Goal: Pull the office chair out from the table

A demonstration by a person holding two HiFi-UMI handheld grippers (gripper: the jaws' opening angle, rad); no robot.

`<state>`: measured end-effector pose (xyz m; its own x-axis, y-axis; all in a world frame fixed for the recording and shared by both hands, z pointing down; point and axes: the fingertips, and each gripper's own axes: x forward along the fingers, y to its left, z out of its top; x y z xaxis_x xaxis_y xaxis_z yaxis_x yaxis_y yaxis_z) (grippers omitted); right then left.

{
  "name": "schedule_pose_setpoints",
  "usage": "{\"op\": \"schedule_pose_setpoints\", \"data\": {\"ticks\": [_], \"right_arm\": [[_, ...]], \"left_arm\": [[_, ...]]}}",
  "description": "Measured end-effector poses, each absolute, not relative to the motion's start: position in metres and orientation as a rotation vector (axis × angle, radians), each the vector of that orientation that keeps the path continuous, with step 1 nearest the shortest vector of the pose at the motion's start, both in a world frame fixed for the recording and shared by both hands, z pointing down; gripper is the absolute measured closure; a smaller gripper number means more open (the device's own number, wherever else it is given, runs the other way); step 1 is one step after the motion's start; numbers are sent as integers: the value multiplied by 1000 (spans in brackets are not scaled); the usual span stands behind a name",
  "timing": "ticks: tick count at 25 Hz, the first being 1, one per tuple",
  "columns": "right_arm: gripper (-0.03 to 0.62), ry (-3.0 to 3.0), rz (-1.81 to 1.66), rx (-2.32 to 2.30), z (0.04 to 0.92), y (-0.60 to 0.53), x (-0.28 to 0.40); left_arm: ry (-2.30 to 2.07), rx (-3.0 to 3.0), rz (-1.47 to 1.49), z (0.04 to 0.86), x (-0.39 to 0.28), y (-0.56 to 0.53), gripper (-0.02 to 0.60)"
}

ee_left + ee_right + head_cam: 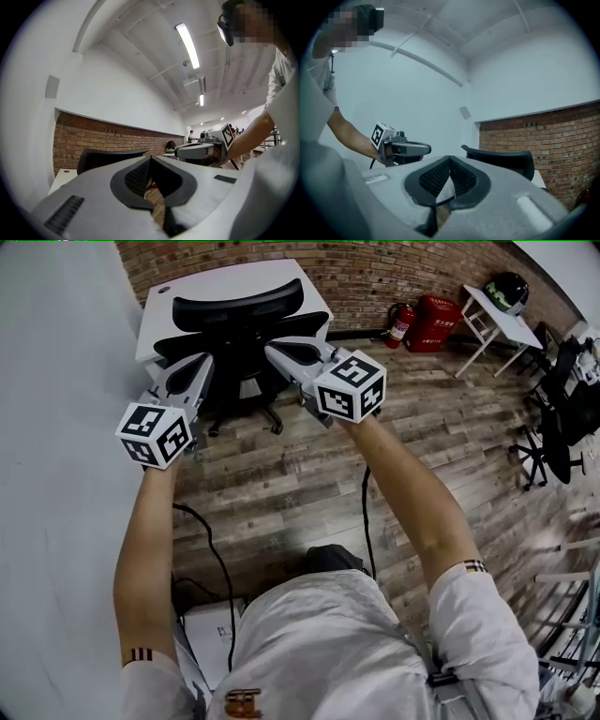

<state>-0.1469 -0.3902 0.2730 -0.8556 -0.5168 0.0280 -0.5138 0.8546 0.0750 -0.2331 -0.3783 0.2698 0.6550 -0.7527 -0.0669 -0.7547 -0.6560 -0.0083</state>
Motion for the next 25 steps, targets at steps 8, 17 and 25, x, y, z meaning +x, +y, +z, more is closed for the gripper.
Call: {"op": "schedule_pose_setpoints", "data": {"ticks": [8, 17, 25], "right_arm": [[591, -2901, -114, 907, 294, -425, -127], [522, -2761, -268, 758, 329, -491, -113], [462, -2643, -353, 627, 361, -545, -90]], "left_arm": [[1260, -2824, -22, 297, -241, -404, 580], [1296, -2700, -300, 319, -255, -468, 548], [1332, -2559, -712, 367, -279, -523, 420]]}}
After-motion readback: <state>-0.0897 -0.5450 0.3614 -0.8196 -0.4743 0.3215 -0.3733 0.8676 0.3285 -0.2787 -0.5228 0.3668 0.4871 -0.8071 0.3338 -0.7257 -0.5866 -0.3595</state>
